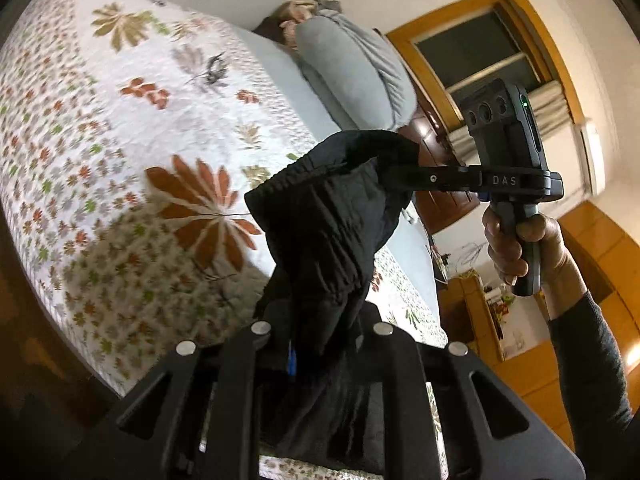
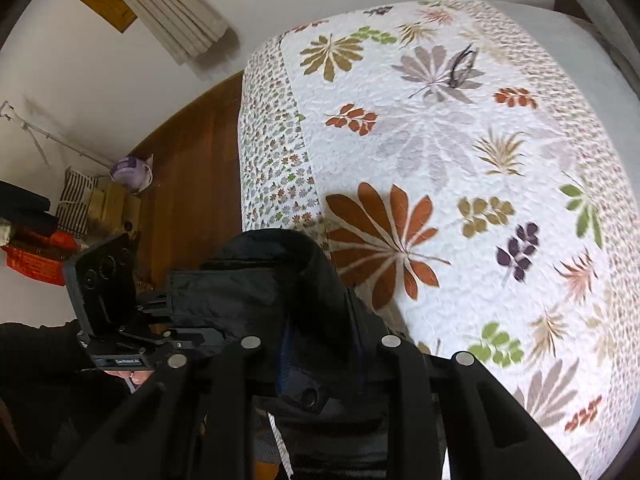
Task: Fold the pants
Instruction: 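Lift the black pants with both grippers and hold them up together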
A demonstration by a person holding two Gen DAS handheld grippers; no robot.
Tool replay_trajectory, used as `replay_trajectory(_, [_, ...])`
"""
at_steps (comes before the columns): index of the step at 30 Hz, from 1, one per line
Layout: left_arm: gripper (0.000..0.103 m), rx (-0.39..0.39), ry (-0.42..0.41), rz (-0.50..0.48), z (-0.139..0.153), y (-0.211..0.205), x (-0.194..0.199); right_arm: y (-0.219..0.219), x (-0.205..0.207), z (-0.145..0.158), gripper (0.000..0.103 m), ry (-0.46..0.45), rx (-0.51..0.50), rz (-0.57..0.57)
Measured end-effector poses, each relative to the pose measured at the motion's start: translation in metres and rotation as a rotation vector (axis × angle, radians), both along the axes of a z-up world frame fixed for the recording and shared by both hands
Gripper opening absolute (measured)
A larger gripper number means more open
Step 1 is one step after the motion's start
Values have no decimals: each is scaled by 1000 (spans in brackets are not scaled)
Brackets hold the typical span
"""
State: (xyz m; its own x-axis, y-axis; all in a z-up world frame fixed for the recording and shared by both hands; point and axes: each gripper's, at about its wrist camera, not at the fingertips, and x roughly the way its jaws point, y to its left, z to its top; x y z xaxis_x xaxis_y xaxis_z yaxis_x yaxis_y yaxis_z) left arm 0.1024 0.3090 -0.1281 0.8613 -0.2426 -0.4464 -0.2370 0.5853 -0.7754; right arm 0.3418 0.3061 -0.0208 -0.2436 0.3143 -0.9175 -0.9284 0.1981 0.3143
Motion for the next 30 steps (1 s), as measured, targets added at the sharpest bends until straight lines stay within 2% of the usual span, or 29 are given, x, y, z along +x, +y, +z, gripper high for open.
replay_trajectory(10, [14,72,-36,-74,30,-42,-7,-58,-11,36,23,-49,50,-57])
replay_trajectory(30, [14,169,-58,-164,57,-94,-8,-124,-21,58,23,-92,89,-145])
